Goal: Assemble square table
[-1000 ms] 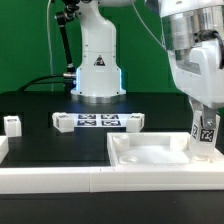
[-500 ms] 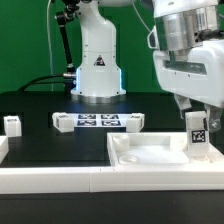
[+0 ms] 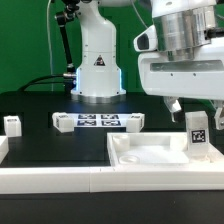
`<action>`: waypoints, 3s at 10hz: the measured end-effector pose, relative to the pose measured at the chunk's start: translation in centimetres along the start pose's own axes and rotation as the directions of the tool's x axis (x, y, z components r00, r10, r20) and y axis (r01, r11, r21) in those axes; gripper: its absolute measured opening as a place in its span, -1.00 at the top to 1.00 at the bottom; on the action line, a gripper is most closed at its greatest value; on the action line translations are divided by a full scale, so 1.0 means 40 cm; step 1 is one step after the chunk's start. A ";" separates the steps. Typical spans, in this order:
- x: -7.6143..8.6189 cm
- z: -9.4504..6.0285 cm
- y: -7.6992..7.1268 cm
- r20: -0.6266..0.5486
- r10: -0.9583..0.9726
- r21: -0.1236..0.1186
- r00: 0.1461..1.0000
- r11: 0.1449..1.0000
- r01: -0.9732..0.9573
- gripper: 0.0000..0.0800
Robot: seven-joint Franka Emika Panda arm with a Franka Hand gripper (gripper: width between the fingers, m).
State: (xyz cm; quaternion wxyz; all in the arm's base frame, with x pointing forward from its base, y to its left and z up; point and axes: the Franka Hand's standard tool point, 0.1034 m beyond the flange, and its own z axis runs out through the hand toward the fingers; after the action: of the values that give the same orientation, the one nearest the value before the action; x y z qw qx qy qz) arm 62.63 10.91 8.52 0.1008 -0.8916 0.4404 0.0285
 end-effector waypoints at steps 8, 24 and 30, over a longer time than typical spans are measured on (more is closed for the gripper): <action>-0.002 -0.011 -0.003 0.040 -0.653 -0.035 0.756 0.755 0.654 -0.62; -0.006 -0.012 -0.005 0.019 -0.152 -0.061 0.988 0.986 0.153 0.27; -0.016 -0.008 -0.014 0.006 0.371 -0.051 0.929 0.927 -0.370 0.27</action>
Offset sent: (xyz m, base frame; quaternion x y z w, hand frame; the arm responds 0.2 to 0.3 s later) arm -0.0020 0.0072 -0.0015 0.0060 0.0018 -0.2229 0.9748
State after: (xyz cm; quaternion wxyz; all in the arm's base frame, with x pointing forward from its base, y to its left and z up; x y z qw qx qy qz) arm 62.65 11.69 9.02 0.0750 -0.7944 0.5993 0.0648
